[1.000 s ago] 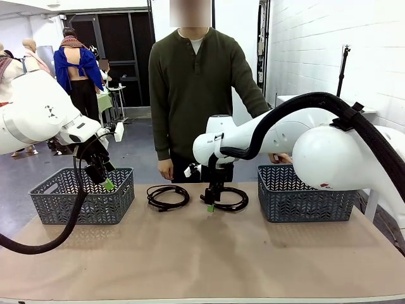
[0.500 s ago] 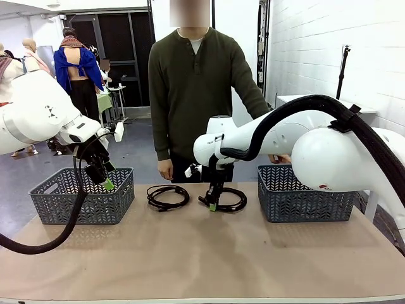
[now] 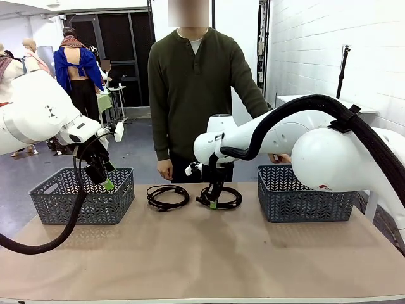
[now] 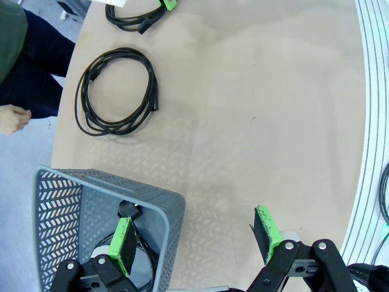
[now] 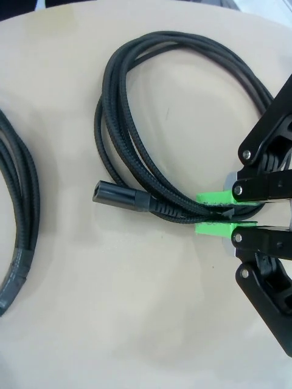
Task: Organize the cables according to human instructions.
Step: Pick up a bundle of cables and place it in the basket indicated by the human.
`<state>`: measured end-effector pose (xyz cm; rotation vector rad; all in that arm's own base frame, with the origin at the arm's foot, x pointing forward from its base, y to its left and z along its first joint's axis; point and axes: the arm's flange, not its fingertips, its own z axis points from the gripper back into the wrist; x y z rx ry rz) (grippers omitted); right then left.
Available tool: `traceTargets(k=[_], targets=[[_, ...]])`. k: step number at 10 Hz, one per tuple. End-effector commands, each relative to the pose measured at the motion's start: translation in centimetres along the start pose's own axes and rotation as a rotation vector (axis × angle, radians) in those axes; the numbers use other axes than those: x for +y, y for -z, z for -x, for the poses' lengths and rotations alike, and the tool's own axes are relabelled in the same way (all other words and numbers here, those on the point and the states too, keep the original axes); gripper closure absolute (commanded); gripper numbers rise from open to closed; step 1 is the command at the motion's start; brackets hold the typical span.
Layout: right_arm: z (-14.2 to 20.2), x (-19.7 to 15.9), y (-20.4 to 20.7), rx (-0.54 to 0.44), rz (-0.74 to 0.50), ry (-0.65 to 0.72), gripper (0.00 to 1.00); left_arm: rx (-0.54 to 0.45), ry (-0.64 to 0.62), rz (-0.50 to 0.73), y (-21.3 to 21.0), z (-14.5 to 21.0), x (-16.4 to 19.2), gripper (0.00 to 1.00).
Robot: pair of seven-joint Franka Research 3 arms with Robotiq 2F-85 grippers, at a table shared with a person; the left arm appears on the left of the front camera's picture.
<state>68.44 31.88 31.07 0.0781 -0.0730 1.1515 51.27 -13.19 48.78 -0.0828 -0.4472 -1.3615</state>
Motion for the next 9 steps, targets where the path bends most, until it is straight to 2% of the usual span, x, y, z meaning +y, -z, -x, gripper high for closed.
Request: traceTargets(k=[1,3,5,9], targets=[[-0.2,0.2,-1.3,0.018,0.055,0.075,1.0,-0.003,-0.003,0.007,-0.2,-0.1,0.1,0.0],[0.3,1.3,-4.7,0.017,0.101,0.025,1.0,-0.003,-0.003,0.007,-0.2,-0.1,0.1,0.0],[0.8,2.9,-8.3,0.01,0.076,-0.074,1.0,-0.003,-0.003,0.007,-0.2,-0.1,0.1,0.0],[4.9,5.1,-15.4,-0.009,0.067,-0.302,1.0,-0.003,-0.003,0.007,-0.2,-0.1,0.1,0.0]])
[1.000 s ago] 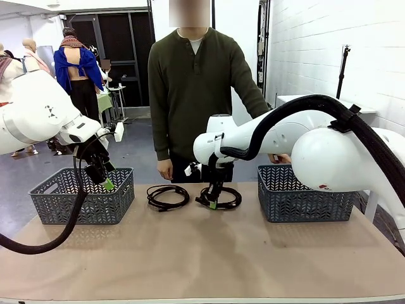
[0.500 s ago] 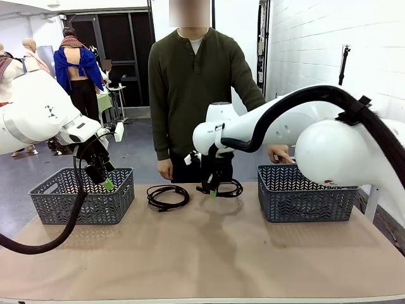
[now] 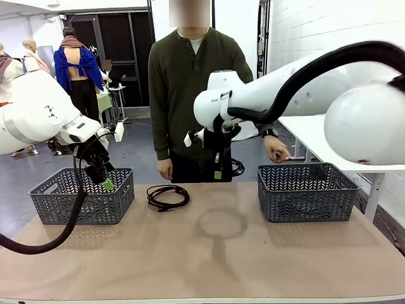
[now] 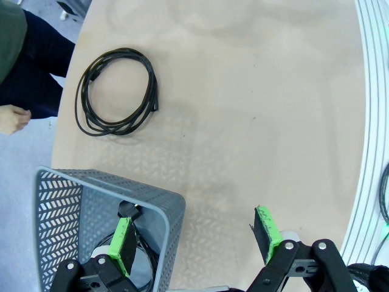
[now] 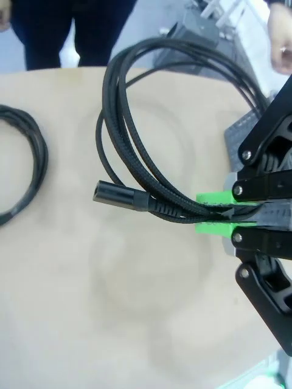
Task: Organize the cables according to human instructions.
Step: Pick up a bundle of cables and place it in the basket indicated by the human.
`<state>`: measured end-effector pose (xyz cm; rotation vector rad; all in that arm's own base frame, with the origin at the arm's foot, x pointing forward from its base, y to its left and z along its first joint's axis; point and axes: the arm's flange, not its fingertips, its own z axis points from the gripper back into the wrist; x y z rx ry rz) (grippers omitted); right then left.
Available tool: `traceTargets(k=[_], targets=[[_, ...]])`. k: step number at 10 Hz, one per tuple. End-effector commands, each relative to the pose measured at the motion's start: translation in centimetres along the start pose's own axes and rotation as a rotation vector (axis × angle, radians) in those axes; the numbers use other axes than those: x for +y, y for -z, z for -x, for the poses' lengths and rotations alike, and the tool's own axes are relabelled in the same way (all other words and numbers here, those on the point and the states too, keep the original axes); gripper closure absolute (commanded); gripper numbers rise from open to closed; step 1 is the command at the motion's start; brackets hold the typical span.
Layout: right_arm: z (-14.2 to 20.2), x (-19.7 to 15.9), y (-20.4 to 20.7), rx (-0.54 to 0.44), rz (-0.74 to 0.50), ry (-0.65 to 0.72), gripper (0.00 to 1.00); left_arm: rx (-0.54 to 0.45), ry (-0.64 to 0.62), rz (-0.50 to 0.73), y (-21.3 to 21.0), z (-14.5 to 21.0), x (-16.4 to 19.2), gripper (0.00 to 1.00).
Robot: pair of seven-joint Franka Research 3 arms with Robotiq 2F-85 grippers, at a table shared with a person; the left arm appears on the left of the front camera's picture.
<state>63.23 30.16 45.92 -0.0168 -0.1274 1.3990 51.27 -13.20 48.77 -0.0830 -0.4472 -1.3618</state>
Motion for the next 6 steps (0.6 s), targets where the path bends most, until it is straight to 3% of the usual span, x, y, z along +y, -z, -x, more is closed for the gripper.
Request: traceTargets(k=[1,6], targets=[[3.9,1.8,-1.9,-0.025,-0.006,-0.083,1.0,-0.003,-0.003,0.006,-0.2,-0.1,0.1,0.0],[10.0,2.5,-5.2,-0.019,-0.057,-0.119,1.0,-0.003,-0.003,0.006,-0.2,-0.1,0.1,0.0]])
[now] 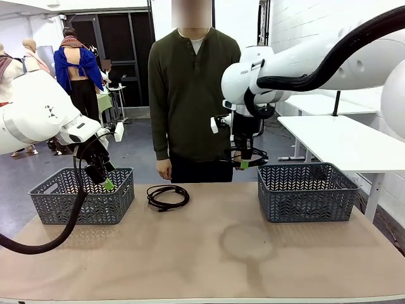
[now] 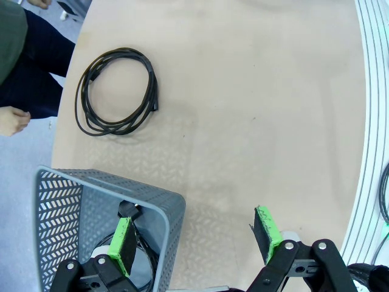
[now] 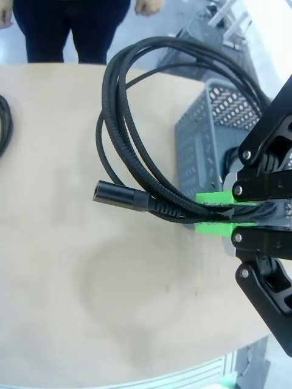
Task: Organize the cables according to human instructions.
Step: Pick up a bundle of cables and place it in the basket indicated by the human.
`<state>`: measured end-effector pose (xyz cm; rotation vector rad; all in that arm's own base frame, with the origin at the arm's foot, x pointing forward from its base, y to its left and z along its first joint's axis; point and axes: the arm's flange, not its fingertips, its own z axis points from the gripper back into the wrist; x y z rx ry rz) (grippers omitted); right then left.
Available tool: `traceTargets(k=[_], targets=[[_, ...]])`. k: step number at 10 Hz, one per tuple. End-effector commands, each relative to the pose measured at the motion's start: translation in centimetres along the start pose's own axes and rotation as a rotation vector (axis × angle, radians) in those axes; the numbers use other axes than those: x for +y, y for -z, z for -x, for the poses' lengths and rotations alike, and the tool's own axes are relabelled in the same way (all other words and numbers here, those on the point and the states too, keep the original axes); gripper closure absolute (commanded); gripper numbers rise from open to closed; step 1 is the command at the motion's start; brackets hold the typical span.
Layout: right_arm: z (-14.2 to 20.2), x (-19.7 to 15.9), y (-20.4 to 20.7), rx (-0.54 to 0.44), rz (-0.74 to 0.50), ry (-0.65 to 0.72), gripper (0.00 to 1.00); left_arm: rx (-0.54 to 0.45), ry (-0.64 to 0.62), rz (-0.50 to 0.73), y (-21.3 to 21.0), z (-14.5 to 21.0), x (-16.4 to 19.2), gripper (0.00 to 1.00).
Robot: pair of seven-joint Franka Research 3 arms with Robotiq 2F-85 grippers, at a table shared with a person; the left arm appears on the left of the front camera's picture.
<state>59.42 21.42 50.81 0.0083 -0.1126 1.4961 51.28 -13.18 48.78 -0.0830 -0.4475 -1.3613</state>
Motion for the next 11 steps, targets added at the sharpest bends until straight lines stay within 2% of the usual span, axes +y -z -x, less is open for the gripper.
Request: traceTargets(k=[1,2,8,11], targets=[[1.1,0.7,0.6,-0.007,-0.017,0.002,1.0,-0.003,-0.002,0.007,-0.2,-0.1,0.1,0.0],[0.0,0.0,0.0,0.0,0.0,0.0,1.0,-0.003,-0.002,0.007,-0.2,-0.1,0.1,0.0],[-0.1,0.3,0.0,0.001,-0.007,-0.004,1.0,-0.003,-0.002,0.007,-0.2,-0.1,0.1,0.0],[4.9,1.8,-1.4,0.028,0.05,-0.046,1.0,-0.003,-0.002,0.007,-0.2,-0.1,0.1,0.0]])
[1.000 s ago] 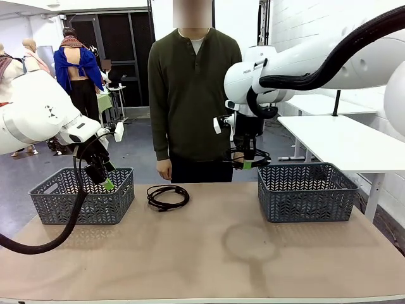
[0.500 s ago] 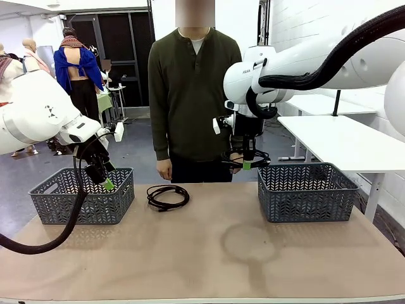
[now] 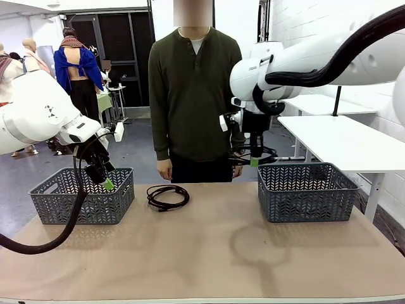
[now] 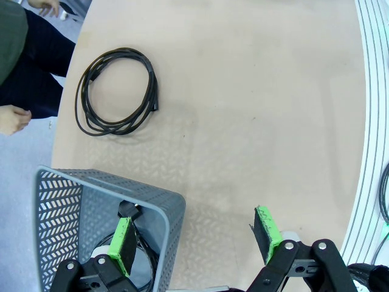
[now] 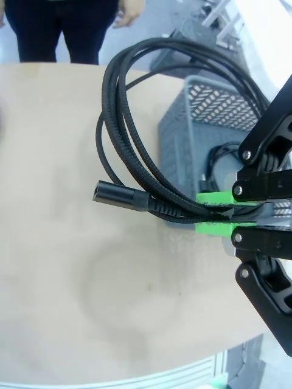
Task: Organize the cables according to human instructions.
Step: Pick up a bundle of cables and place it in the basket indicated by the human.
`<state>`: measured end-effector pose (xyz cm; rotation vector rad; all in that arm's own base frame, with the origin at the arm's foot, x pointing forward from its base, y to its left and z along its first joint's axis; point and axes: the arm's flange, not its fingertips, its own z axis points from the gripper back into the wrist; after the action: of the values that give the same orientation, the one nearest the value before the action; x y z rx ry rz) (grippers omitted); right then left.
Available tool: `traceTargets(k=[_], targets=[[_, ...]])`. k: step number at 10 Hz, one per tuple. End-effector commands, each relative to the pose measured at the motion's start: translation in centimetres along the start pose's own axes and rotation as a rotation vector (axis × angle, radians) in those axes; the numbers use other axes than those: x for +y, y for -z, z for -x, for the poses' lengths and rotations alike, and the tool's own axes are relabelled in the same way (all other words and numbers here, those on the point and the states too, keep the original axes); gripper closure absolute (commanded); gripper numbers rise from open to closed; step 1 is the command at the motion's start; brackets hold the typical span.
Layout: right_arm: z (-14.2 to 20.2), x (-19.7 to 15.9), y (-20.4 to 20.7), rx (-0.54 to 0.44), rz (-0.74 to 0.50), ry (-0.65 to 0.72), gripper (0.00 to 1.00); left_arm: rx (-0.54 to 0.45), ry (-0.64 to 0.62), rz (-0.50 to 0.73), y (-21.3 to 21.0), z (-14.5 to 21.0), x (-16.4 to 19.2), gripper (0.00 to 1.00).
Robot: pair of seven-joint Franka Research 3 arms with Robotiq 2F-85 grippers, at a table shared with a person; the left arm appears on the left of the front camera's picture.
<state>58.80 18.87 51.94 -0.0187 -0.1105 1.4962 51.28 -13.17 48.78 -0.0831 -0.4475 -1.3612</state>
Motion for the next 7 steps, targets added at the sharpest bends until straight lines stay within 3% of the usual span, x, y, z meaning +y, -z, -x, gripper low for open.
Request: traceTargets(k=[1,7], targets=[[4.1,1.8,-0.2,0.016,0.034,-0.046,1.0,-0.003,-0.002,0.007,-0.2,-0.1,0.1,0.0],[12.3,1.8,2.5,-0.005,0.017,-0.076,1.0,-0.003,-0.002,0.007,-0.2,-0.1,0.1,0.0]])
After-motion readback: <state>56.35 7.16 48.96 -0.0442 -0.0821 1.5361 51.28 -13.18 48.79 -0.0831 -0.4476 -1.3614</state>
